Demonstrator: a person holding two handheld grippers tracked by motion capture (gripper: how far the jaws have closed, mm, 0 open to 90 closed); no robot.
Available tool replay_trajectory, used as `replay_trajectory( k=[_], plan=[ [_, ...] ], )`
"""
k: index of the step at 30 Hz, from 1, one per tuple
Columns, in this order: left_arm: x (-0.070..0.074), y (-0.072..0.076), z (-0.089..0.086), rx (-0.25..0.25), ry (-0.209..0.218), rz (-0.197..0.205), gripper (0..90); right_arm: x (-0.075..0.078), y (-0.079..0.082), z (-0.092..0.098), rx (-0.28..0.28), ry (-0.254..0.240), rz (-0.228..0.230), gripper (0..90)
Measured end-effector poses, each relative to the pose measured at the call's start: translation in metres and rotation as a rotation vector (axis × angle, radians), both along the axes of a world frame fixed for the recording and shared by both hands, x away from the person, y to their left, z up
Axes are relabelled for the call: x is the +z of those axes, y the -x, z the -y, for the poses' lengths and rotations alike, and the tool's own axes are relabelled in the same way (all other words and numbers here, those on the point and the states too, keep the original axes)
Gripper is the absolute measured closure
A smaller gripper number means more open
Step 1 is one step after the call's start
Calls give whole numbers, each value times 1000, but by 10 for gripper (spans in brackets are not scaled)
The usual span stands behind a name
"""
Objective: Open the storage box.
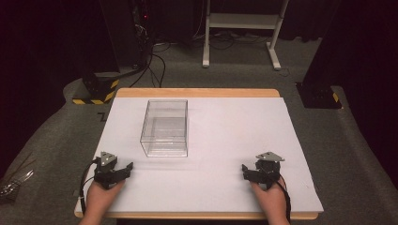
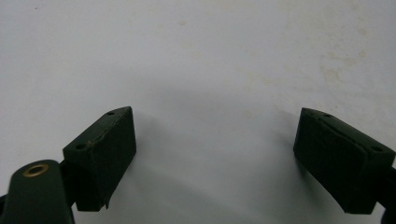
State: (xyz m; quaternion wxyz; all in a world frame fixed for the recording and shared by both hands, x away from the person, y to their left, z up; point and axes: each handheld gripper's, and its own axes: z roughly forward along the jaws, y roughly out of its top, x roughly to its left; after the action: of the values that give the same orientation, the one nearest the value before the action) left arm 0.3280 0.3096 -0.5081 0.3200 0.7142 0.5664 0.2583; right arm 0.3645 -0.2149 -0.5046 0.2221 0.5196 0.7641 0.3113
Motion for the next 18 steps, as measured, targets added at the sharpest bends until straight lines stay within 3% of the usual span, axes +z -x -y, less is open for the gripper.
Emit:
replay_trajectory(
  k=[18],
  plan=[
    [1,1,2,-9,-14,3,317,0,0,0,2,1,0,129]
  ],
)
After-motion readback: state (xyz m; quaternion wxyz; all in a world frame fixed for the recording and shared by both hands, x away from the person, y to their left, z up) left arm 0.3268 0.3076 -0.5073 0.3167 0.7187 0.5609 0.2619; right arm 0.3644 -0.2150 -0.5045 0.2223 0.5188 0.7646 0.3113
